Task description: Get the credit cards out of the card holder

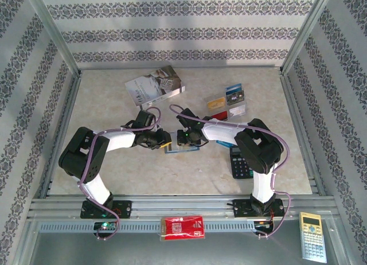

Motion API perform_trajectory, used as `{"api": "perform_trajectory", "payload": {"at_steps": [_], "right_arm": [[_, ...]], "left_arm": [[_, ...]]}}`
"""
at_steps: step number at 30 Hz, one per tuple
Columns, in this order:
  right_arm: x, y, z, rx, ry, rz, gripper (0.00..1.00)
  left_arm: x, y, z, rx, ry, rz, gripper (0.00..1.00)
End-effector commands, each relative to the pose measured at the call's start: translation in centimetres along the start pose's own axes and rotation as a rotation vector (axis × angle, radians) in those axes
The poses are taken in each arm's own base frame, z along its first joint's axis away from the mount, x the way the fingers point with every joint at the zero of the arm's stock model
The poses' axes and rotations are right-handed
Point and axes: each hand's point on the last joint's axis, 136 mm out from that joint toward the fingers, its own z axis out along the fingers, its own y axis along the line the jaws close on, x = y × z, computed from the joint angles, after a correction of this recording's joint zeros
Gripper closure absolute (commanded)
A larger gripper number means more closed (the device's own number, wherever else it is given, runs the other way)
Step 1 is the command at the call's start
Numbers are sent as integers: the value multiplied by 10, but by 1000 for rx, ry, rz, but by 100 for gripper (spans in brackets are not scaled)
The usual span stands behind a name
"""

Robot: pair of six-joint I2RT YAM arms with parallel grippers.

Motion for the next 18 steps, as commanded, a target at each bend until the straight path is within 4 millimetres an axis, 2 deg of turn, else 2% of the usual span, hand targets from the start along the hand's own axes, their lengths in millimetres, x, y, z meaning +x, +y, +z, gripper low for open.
{"api": "perform_trajectory", "payload": {"at_steps": [1, 10, 12, 18], "right_arm": [[10, -20, 12, 30, 31, 53, 82], [8, -17, 8, 11, 16, 60, 83], [5, -18, 5, 14, 3, 65, 83], [-2, -30, -12, 88, -64, 70, 79]], "left_arm": [[3, -21, -8, 40, 14, 27, 76], [7, -31, 6, 50, 43, 37, 76], [7, -24, 10, 25, 43, 23, 78], [14, 16, 16, -123, 45, -16, 82]]}}
